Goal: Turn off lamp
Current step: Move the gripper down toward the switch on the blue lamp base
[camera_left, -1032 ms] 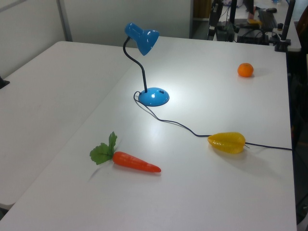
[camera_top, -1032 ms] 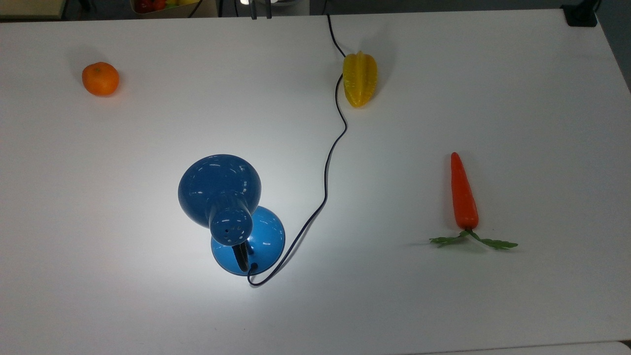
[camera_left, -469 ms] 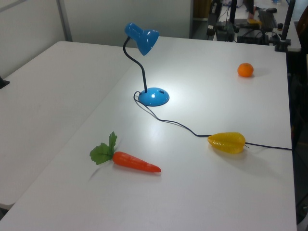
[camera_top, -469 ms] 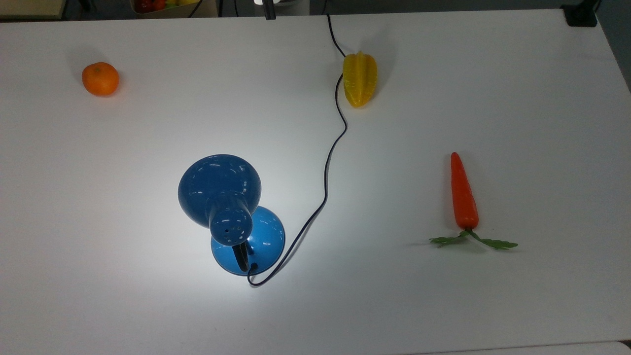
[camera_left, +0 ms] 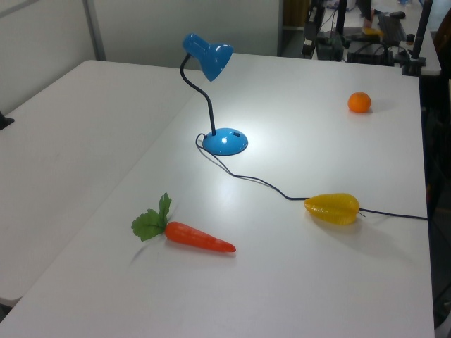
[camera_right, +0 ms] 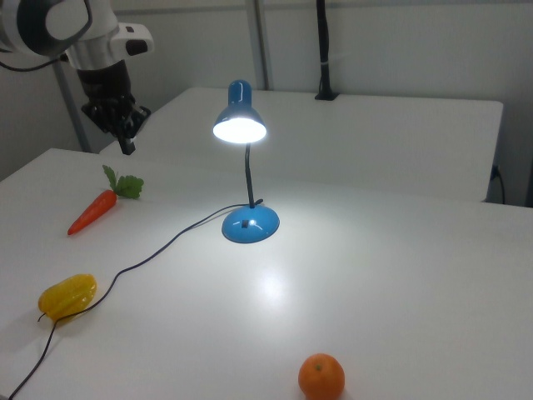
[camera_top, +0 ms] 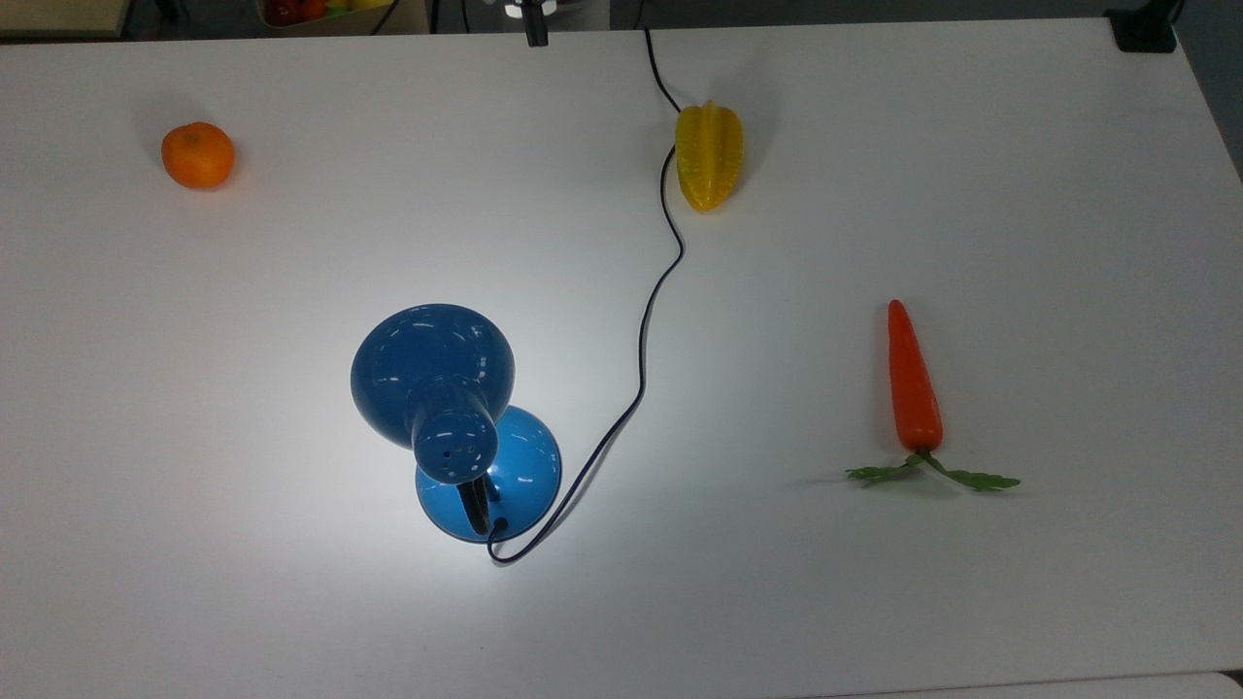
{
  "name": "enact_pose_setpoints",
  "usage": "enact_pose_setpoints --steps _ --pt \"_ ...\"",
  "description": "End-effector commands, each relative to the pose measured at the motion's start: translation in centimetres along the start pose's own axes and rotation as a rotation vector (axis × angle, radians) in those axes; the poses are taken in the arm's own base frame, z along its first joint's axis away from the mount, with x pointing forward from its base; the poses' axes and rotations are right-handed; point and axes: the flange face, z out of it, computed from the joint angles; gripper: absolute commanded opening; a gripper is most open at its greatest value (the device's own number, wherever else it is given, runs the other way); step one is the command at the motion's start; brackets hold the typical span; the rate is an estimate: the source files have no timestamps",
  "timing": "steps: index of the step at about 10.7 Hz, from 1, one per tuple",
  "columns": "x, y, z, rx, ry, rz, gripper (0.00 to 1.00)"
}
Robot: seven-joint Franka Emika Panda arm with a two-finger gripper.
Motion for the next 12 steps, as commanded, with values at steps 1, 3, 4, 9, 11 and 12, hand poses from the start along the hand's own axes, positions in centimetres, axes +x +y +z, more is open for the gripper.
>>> enact_pose_setpoints --steps 1,3,4,9,11,12 --pt "0.3 -0.7 2.5 0.019 -0.010 -0.007 0.00" --pt "0.4 -0.4 4.3 0.012 -0.014 -0.002 0.00" --pt "0.3 -0.2 5.9 0.002 -0.023 -0.001 0.00" --pt "0.9 1.6 12.4 -0.052 -0.002 0.006 0.00" --pt "1.5 2.1 14.4 -0.062 0.003 0.006 0.00" --pt "1.9 2.3 15.3 -0.073 0.010 0.004 0.00"
